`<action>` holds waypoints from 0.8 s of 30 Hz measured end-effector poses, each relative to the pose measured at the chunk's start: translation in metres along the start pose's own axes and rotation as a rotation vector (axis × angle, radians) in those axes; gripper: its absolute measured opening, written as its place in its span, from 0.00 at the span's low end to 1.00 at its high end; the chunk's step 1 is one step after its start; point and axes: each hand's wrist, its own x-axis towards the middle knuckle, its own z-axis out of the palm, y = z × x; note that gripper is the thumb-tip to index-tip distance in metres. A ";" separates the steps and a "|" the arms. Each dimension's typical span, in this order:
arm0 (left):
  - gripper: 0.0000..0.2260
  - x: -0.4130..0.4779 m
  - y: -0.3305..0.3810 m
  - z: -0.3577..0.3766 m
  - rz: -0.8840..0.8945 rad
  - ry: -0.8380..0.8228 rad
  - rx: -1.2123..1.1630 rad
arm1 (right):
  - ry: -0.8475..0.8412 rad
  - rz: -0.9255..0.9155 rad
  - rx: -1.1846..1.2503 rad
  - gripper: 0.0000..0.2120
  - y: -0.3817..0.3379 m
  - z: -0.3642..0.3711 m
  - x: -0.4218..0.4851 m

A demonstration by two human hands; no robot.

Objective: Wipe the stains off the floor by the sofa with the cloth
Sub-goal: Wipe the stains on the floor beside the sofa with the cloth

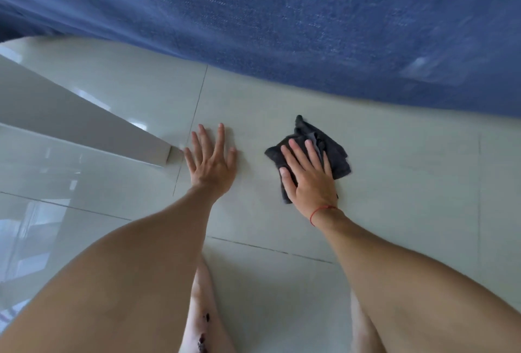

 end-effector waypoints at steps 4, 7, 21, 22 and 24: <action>0.26 0.003 0.009 0.006 0.026 -0.098 -0.003 | 0.112 0.459 -0.019 0.28 0.073 -0.018 -0.009; 0.26 0.004 0.008 0.009 0.015 -0.101 0.016 | 0.162 0.635 0.017 0.28 0.106 -0.029 -0.019; 0.26 0.009 0.007 0.014 0.010 -0.105 0.031 | 0.057 0.252 0.119 0.21 -0.028 0.004 0.085; 0.26 0.009 0.007 0.013 0.012 -0.114 0.018 | 0.032 0.189 0.111 0.21 -0.042 0.008 0.083; 0.26 0.007 0.006 0.008 0.021 -0.133 -0.037 | 0.017 0.116 0.095 0.21 -0.060 0.014 0.069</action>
